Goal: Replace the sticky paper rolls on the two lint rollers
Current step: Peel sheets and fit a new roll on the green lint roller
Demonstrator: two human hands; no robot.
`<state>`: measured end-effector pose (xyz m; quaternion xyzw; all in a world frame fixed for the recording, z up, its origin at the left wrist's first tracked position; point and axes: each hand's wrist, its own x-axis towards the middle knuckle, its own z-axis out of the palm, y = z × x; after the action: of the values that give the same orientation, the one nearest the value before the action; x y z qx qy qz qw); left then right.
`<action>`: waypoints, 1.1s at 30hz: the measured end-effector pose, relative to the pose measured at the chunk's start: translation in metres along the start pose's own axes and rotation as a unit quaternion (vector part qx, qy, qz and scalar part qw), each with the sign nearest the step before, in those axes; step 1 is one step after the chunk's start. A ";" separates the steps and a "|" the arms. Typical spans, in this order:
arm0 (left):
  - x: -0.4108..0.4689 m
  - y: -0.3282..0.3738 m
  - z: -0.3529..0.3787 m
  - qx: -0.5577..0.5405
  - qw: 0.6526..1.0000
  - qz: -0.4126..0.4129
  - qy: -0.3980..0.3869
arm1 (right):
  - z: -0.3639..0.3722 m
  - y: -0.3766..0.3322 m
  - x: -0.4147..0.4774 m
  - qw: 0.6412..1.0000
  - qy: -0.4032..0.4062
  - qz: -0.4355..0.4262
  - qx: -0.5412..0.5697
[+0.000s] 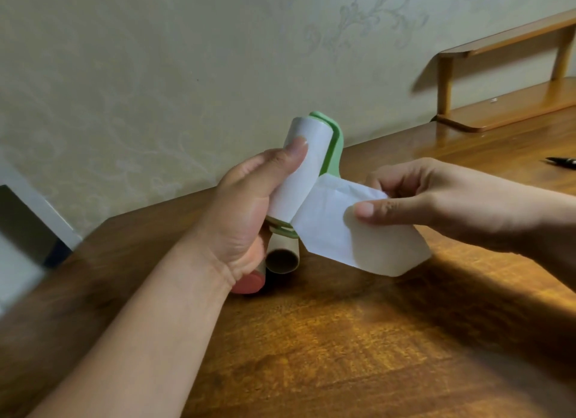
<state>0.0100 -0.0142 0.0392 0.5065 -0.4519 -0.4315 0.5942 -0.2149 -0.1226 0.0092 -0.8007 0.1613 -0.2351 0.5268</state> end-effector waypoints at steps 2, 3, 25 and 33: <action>0.001 -0.003 -0.002 0.011 1.000 0.003 -0.001 | 0.000 0.001 0.000 1.000 0.008 0.004 -0.009; 0.002 -0.005 -0.003 0.030 1.000 0.008 0.003 | 0.001 0.001 0.000 1.000 0.013 0.007 -0.011; 0.015 -0.016 -0.016 -0.011 0.991 0.005 0.136 | -0.001 0.000 -0.003 0.998 0.056 0.000 0.032; 0.016 -0.017 -0.015 0.030 0.991 0.027 0.131 | 0.001 0.001 -0.001 0.997 0.073 0.005 0.002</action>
<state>0.0274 -0.0281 0.0228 0.5639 -0.3966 -0.3316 0.6440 -0.2156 -0.1220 0.0075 -0.7797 0.2027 -0.2905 0.5163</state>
